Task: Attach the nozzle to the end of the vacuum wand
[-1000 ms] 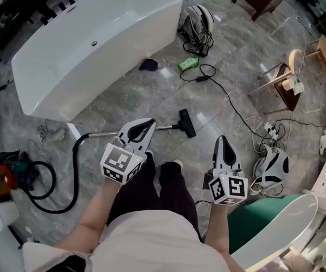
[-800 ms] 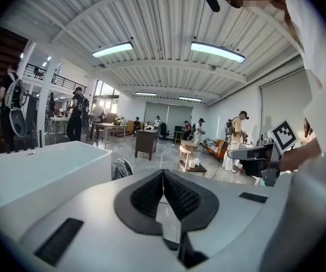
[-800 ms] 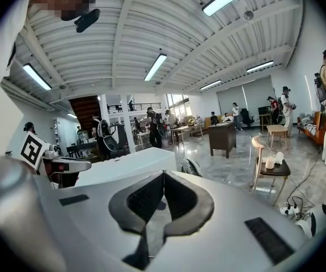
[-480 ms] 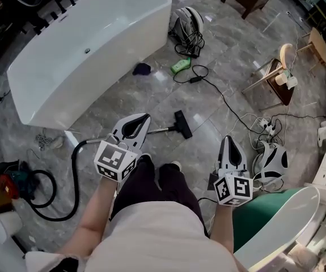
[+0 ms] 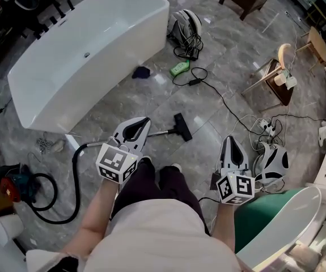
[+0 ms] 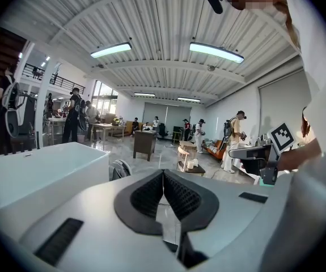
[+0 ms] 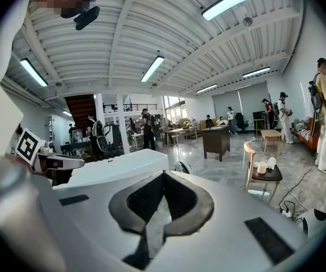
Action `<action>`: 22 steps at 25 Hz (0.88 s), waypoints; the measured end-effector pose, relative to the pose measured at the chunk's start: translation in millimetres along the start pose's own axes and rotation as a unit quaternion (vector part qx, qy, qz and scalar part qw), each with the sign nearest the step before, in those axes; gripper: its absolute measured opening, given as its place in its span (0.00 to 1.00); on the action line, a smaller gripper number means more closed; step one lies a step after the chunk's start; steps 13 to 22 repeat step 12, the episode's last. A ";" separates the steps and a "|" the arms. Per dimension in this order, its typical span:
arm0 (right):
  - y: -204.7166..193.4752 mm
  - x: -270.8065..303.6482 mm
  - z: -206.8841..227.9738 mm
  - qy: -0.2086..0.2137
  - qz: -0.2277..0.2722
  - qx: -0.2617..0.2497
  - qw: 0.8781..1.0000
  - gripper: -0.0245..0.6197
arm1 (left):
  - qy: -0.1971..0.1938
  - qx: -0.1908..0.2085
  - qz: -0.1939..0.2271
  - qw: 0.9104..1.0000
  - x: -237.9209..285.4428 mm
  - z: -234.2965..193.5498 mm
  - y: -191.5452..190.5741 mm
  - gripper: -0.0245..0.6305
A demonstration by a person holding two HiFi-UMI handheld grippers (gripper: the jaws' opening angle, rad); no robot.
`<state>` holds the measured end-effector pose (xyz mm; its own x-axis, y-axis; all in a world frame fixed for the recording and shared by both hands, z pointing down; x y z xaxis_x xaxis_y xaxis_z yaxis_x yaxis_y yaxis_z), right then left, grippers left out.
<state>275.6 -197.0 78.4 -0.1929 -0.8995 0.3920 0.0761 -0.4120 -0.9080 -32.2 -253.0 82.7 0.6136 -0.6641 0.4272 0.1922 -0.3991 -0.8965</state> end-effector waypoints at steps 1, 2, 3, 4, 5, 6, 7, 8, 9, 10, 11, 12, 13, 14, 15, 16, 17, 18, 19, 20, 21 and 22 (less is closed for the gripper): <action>0.5 0.6 -0.2 0.001 0.000 -0.001 1.000 0.06 | 0.000 0.001 -0.003 1.000 0.6 0.1 -1.0 0.05; 1.0 1.1 -0.5 0.003 0.000 -0.002 1.000 0.06 | -0.001 0.001 -0.006 1.000 1.2 0.1 -1.8 0.05; 1.5 1.8 -0.9 0.004 0.001 -0.002 1.000 0.06 | -0.001 0.000 -0.007 1.000 1.6 -0.3 -2.3 0.05; 1.7 2.5 -1.4 0.006 0.001 -0.002 1.000 0.06 | -0.001 -0.001 -0.008 1.000 2.0 -0.9 -2.5 0.05; 1.6 3.1 -1.8 0.008 0.000 -0.002 1.000 0.06 | 0.000 -0.001 -0.009 1.000 2.3 -1.3 -2.5 0.05; 1.2 3.4 -2.2 0.009 -0.001 -0.002 1.000 0.06 | 0.000 0.000 -0.010 1.000 2.5 -1.4 -2.3 0.05; 0.5 3.4 -2.6 0.011 -0.002 -0.003 1.000 0.06 | 0.001 0.001 -0.010 1.000 2.5 -1.2 -2.1 0.05; 0.0 3.2 -3.0 0.013 -0.004 -0.004 1.000 0.06 | 0.002 0.002 -0.010 1.000 2.3 -0.9 -1.7 0.05; -0.5 2.8 -3.3 0.015 -0.005 -0.005 1.000 0.06 | 0.002 0.003 -0.010 1.000 2.0 -0.7 -1.2 0.05; -0.9 2.4 -3.6 0.017 -0.005 -0.005 1.000 0.06 | 0.003 0.004 -0.010 1.000 1.7 -0.5 -0.7 0.05; -1.4 1.9 -3.8 0.018 -0.006 -0.006 1.000 0.06 | 0.004 0.005 -0.010 1.000 1.4 -0.3 -0.3 0.05; -1.9 1.4 -4.0 0.020 -0.007 -0.007 1.000 0.06 | 0.004 0.005 -0.010 1.000 1.1 -0.1 0.1 0.05; -1.9 1.4 -4.0 0.020 -0.007 -0.007 1.000 0.06 | 0.004 0.005 -0.010 1.000 1.1 -0.1 0.1 0.05; -1.9 1.4 -4.0 0.020 -0.007 -0.007 1.000 0.06 | 0.004 0.005 -0.010 1.000 1.1 -0.1 0.1 0.05; -1.9 1.4 -4.0 0.020 -0.007 -0.007 1.000 0.06 | 0.004 0.005 -0.010 1.000 1.1 -0.1 0.1 0.05; -1.9 1.4 -4.0 0.020 -0.007 -0.007 1.000 0.06 | 0.004 0.005 -0.010 1.000 1.1 -0.1 0.1 0.05; -1.9 1.4 -4.0 0.020 -0.007 -0.007 1.000 0.06 | 0.004 0.005 -0.010 1.000 1.1 -0.1 0.1 0.05; -1.9 1.4 -4.0 0.020 -0.007 -0.007 1.000 0.06 | 0.004 0.005 -0.010 1.000 1.1 -0.1 0.1 0.05; -1.9 1.4 -4.0 0.020 -0.007 -0.007 1.000 0.06 | 0.004 0.005 -0.010 1.000 1.1 -0.1 0.1 0.05; -1.9 1.4 -4.0 0.020 -0.007 -0.007 1.000 0.06 | 0.004 0.005 -0.010 1.000 1.1 -0.1 0.1 0.05; -1.9 1.4 -4.0 0.020 -0.007 -0.007 1.000 0.06 | 0.004 0.005 -0.010 1.000 1.1 -0.1 0.1 0.05; -1.9 1.4 -4.0 0.020 -0.007 -0.007 1.000 0.06 | 0.004 0.005 -0.010 1.000 1.1 -0.1 0.1 0.05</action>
Point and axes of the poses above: the fingertips, and each gripper's own axes: x forward along the fingers, z to its right, y out of its top, the point moved 7 cm from there along -x, backward along the fingers, and after that the axes turned 7 degrees about -z, right-handed, at the moved point
